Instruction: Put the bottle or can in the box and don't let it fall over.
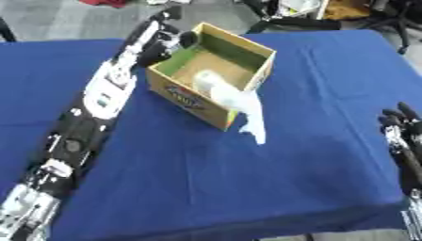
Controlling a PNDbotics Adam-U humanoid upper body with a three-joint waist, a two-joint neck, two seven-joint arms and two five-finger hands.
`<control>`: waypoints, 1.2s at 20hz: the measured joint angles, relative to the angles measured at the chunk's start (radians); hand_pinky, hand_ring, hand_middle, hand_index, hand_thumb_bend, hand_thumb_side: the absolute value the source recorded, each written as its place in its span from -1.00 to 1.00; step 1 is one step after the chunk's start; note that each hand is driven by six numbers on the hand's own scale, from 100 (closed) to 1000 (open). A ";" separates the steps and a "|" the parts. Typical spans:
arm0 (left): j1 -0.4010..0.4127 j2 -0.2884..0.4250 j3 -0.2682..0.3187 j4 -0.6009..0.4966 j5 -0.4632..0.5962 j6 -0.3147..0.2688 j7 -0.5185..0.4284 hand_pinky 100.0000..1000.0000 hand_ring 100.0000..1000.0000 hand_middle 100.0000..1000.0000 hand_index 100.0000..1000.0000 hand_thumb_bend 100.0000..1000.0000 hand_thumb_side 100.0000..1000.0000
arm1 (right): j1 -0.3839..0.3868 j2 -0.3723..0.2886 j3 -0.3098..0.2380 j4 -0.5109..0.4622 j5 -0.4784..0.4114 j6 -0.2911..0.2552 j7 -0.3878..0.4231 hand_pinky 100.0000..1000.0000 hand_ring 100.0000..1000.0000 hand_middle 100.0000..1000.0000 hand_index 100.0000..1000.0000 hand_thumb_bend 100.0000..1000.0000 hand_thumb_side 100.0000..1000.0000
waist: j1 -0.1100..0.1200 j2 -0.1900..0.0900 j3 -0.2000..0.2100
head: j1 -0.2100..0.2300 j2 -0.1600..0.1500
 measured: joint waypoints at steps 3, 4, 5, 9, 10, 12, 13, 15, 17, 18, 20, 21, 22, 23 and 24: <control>0.151 0.004 0.071 -0.158 0.080 0.026 0.012 0.57 0.55 0.71 0.90 0.45 0.53 | 0.009 -0.002 -0.006 0.000 0.001 0.002 -0.007 0.78 0.71 0.62 0.93 -0.99 0.15 | 0.008 -0.006 0.029 | -0.014 0.000; 0.196 0.003 0.094 -0.201 0.096 0.033 0.019 0.57 0.55 0.71 0.90 0.44 0.53 | 0.011 -0.004 -0.007 0.000 0.002 0.002 -0.009 0.78 0.71 0.62 0.93 -0.99 0.15 | 0.009 -0.008 0.036 | -0.019 0.000; 0.234 0.002 0.116 -0.239 0.108 0.040 0.027 0.57 0.54 0.70 0.88 0.39 0.54 | 0.013 -0.006 -0.008 0.000 0.003 0.003 -0.010 0.78 0.71 0.62 0.93 -1.00 0.16 | 0.009 -0.009 0.045 | -0.022 0.000; 0.358 -0.021 0.193 -0.346 0.116 0.062 0.078 0.56 0.53 0.69 0.86 0.34 0.54 | 0.016 -0.010 -0.012 0.000 0.004 0.002 -0.012 0.78 0.71 0.62 0.93 -1.00 0.16 | 0.009 -0.013 0.065 | -0.026 0.000; 0.381 -0.035 0.209 -0.360 0.115 0.068 0.092 0.56 0.53 0.69 0.86 0.33 0.54 | 0.017 -0.011 -0.012 0.000 0.004 0.002 -0.012 0.78 0.71 0.62 0.93 -1.00 0.16 | 0.010 -0.014 0.068 | -0.026 0.000; 0.419 -0.070 0.239 -0.378 0.107 0.081 0.118 0.56 0.53 0.69 0.85 0.32 0.54 | 0.020 -0.012 -0.012 0.000 0.004 0.002 -0.013 0.78 0.71 0.62 0.93 -1.00 0.16 | 0.010 -0.015 0.081 | -0.025 0.000; 0.433 -0.088 0.251 -0.383 0.101 0.088 0.129 0.55 0.53 0.69 0.85 0.30 0.55 | 0.021 -0.012 -0.012 0.000 0.004 0.002 -0.013 0.78 0.71 0.62 0.93 -1.00 0.16 | 0.010 -0.016 0.085 | -0.024 0.000; 0.448 -0.120 0.270 -0.386 0.089 0.100 0.149 0.55 0.52 0.68 0.84 0.28 0.55 | 0.024 -0.014 -0.012 0.000 0.004 0.002 -0.013 0.78 0.71 0.62 0.93 -1.00 0.16 | 0.010 -0.019 0.094 | -0.021 0.000; 0.452 -0.140 0.282 -0.386 0.081 0.111 0.162 0.55 0.52 0.68 0.83 0.27 0.55 | 0.024 -0.017 -0.012 0.000 0.004 0.001 -0.012 0.78 0.71 0.62 0.93 -1.00 0.16 | 0.009 -0.020 0.101 | -0.018 0.000; 0.452 -0.146 0.286 -0.386 0.078 0.115 0.167 0.55 0.52 0.68 0.83 0.27 0.55 | 0.024 -0.018 -0.012 0.000 0.004 0.001 -0.011 0.78 0.71 0.62 0.93 -1.00 0.16 | 0.009 -0.020 0.102 | -0.017 0.000; 0.451 -0.156 0.291 -0.386 0.075 0.119 0.176 0.55 0.52 0.68 0.83 0.26 0.55 | 0.025 -0.018 -0.012 0.000 0.005 0.000 -0.011 0.79 0.71 0.62 0.93 -1.00 0.16 | 0.008 -0.021 0.105 | -0.014 0.000; 0.451 -0.160 0.294 -0.386 0.075 0.121 0.179 0.55 0.52 0.68 0.83 0.26 0.55 | 0.025 -0.018 -0.012 0.000 0.005 0.000 -0.010 0.79 0.71 0.62 0.93 -1.00 0.17 | 0.007 -0.021 0.107 | -0.013 0.000; 0.451 -0.160 0.295 -0.385 0.075 0.123 0.180 0.55 0.52 0.68 0.83 0.26 0.55 | 0.025 -0.018 -0.012 0.000 0.005 0.000 -0.010 0.79 0.71 0.62 0.93 -1.00 0.17 | 0.006 -0.021 0.107 | -0.012 0.000; 0.451 -0.161 0.295 -0.385 0.074 0.124 0.182 0.55 0.52 0.68 0.83 0.26 0.55 | 0.025 -0.018 -0.012 0.000 0.006 0.000 -0.009 0.79 0.71 0.62 0.93 -1.00 0.16 | 0.004 -0.021 0.107 | -0.011 0.000; 0.451 -0.161 0.295 -0.385 0.074 0.124 0.182 0.55 0.52 0.68 0.83 0.26 0.55 | 0.025 -0.018 -0.012 0.000 0.007 -0.001 -0.009 0.79 0.71 0.62 0.93 -1.00 0.16 | 0.004 -0.021 0.107 | -0.010 0.000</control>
